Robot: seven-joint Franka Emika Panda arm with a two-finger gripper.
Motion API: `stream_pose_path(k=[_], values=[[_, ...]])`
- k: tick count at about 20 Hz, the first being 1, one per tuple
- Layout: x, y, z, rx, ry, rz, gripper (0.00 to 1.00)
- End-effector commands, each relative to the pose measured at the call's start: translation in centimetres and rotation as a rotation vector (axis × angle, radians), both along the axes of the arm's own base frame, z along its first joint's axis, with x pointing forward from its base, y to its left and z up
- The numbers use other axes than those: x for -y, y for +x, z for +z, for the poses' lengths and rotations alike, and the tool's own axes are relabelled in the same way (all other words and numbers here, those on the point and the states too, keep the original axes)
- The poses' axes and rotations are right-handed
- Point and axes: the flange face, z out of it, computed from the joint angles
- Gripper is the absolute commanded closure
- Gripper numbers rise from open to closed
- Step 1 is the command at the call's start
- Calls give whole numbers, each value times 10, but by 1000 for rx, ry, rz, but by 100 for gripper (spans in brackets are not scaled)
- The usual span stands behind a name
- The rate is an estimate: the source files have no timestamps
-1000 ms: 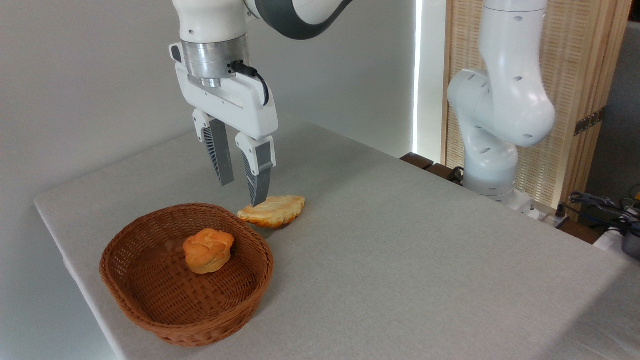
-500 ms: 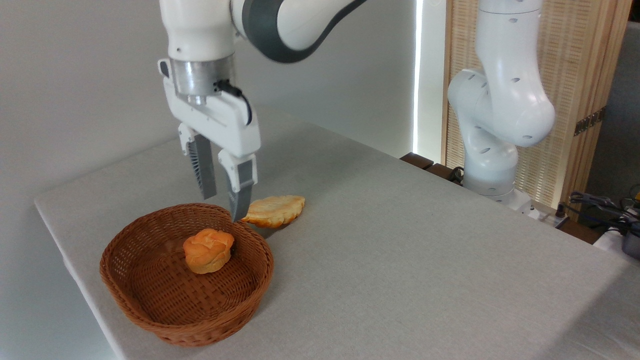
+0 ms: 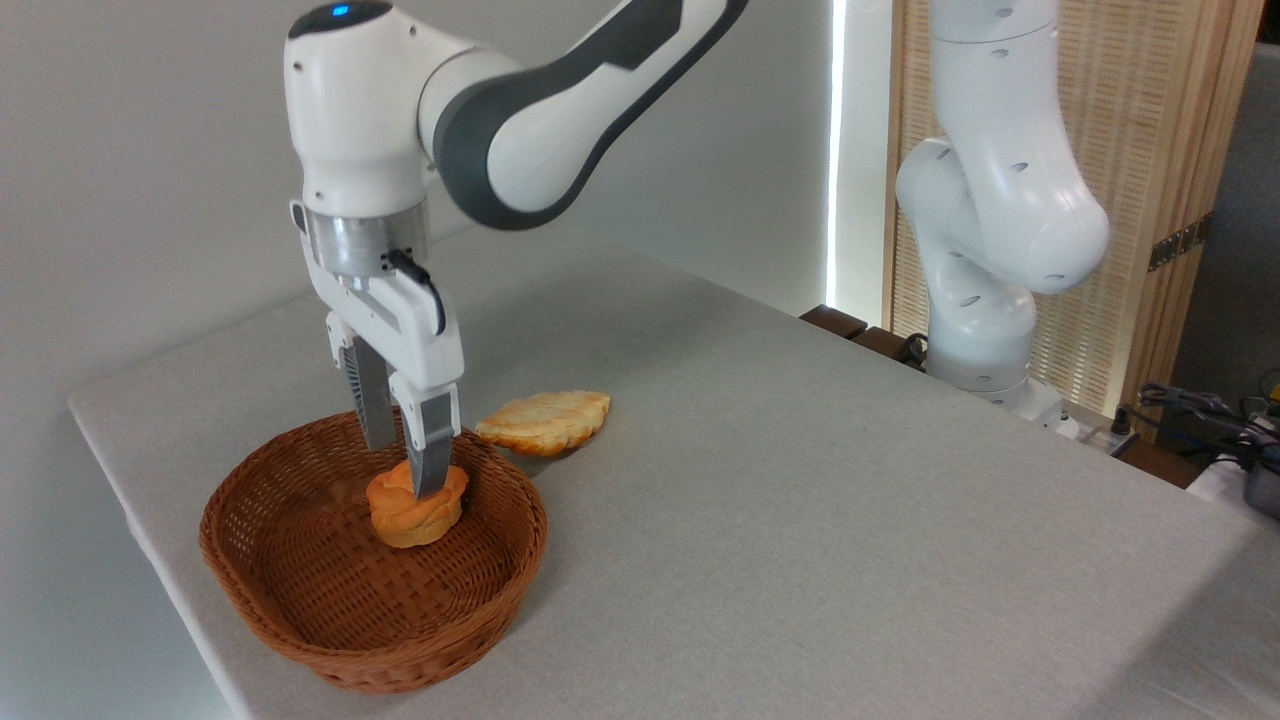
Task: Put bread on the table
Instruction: 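Lower the open gripper into the basket around the golden bread roll, then close the gripper on the bread roll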
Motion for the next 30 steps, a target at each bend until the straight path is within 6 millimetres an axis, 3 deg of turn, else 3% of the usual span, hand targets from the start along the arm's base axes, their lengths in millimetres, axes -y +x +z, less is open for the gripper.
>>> stream_pose_path(k=[1, 14, 17, 18, 20, 21, 23, 30], values=[[1, 6, -10, 1, 4, -3, 0], [-1, 13, -37, 10, 128, -70, 0], [10, 10, -41, 2, 126, -90, 0], [10, 10, -42, -1, 126, -90, 2], [11, 10, -40, 1, 126, -93, 28], [11, 10, -40, 0, 125, -91, 50], [9, 10, -38, 3, 124, -87, 60], [8, 11, -37, 5, 120, -83, 59]])
